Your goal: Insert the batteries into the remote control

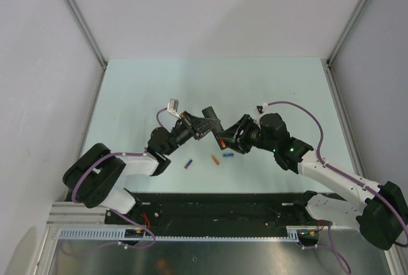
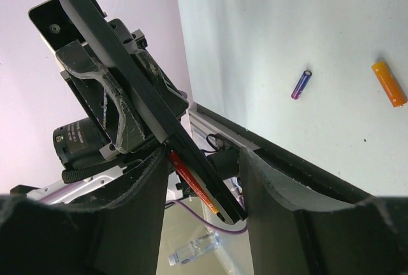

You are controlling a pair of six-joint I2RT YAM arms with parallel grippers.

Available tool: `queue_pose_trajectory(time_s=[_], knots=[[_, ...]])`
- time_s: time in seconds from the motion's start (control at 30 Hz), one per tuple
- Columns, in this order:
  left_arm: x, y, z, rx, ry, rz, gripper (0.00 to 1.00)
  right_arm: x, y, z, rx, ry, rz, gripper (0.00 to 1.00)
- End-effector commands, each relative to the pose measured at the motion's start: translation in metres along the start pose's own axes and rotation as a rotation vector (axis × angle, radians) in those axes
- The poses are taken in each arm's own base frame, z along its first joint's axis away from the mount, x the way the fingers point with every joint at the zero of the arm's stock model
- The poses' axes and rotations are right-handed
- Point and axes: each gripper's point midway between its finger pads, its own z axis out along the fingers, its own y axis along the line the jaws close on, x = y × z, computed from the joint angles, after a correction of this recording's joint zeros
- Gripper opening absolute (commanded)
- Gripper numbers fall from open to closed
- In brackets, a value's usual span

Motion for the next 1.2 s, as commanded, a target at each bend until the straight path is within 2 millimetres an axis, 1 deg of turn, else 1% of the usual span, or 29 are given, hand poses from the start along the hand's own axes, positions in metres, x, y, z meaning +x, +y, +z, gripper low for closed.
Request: queue_pose_trajectory(time_s=[0.0, 0.1, 0.2, 0.23, 0.33, 0.4, 0.5, 0.53, 0.6, 0.63, 0.7, 0.8, 0.87, 0.9, 0.93, 0.97, 1.0, 1.07, 1.1, 1.13, 1.17], knots=[[-0.026, -0.078, -0.004, 0.280, -0.111, 0.060, 0.00, 0.006, -0.013, 0.001, 0.039, 0.022, 0.003, 0.50], [-0.026, -0.079, -0.003, 0.282, -0.110, 0.059, 0.00, 0.009, -0.013, 0.002, 0.036, 0.030, -0.001, 0.45], [-0.027, -0.081, -0.002, 0.289, -0.110, 0.061, 0.00, 0.011, -0.013, 0.003, 0.036, 0.036, -0.002, 0.38], [-0.027, -0.082, -0.001, 0.291, -0.108, 0.058, 0.00, 0.012, -0.014, 0.004, 0.037, 0.040, -0.003, 0.34], [-0.026, -0.081, -0.001, 0.287, -0.104, 0.056, 0.00, 0.013, -0.013, 0.004, 0.033, 0.044, -0.007, 0.31], [-0.025, -0.079, -0.002, 0.285, -0.100, 0.054, 0.00, 0.013, -0.011, 0.004, 0.025, 0.045, -0.012, 0.32], [-0.024, -0.076, -0.002, 0.276, -0.100, 0.054, 0.00, 0.013, -0.007, 0.003, 0.009, 0.045, -0.023, 0.47], [-0.024, -0.074, -0.003, 0.270, -0.100, 0.052, 0.00, 0.013, -0.005, 0.001, 0.001, 0.044, -0.026, 0.58], [-0.023, -0.071, -0.003, 0.264, -0.097, 0.052, 0.00, 0.013, -0.003, 0.000, -0.008, 0.047, -0.038, 0.64], [-0.022, -0.070, -0.004, 0.260, -0.096, 0.050, 0.00, 0.013, 0.000, -0.002, -0.015, 0.045, -0.042, 0.70], [-0.021, -0.068, -0.004, 0.256, -0.092, 0.049, 0.00, 0.011, 0.003, -0.004, -0.022, 0.046, -0.050, 0.75], [-0.021, -0.065, -0.004, 0.249, -0.088, 0.046, 0.00, 0.010, 0.007, -0.008, -0.034, 0.048, -0.069, 0.78], [-0.022, -0.063, -0.005, 0.243, -0.093, 0.045, 0.00, 0.008, 0.018, -0.014, -0.056, 0.043, -0.108, 0.79], [-0.024, -0.062, -0.006, 0.240, -0.098, 0.044, 0.00, 0.007, 0.015, -0.016, -0.034, 0.041, -0.118, 0.80], [-0.024, -0.060, -0.008, 0.237, -0.098, 0.040, 0.00, 0.004, 0.027, -0.021, -0.048, 0.027, -0.147, 0.81], [-0.027, -0.059, -0.009, 0.233, -0.104, 0.043, 0.00, 0.001, 0.033, -0.029, -0.060, 0.006, -0.192, 0.81], [-0.028, -0.059, -0.011, 0.233, -0.104, 0.043, 0.00, -0.005, 0.030, -0.035, -0.034, -0.027, -0.212, 0.82], [-0.030, -0.056, -0.014, 0.228, -0.101, 0.045, 0.00, -0.017, 0.033, -0.047, -0.030, -0.086, -0.270, 0.82], [-0.029, -0.055, -0.016, 0.224, -0.095, 0.045, 0.00, -0.022, 0.034, -0.057, -0.026, -0.124, -0.282, 0.82], [-0.029, -0.055, -0.018, 0.225, -0.091, 0.043, 0.00, -0.031, 0.032, -0.062, -0.017, -0.158, -0.290, 0.82], [-0.028, -0.054, -0.020, 0.224, -0.079, 0.048, 0.00, -0.034, 0.027, -0.067, 0.002, -0.178, -0.318, 0.82]])
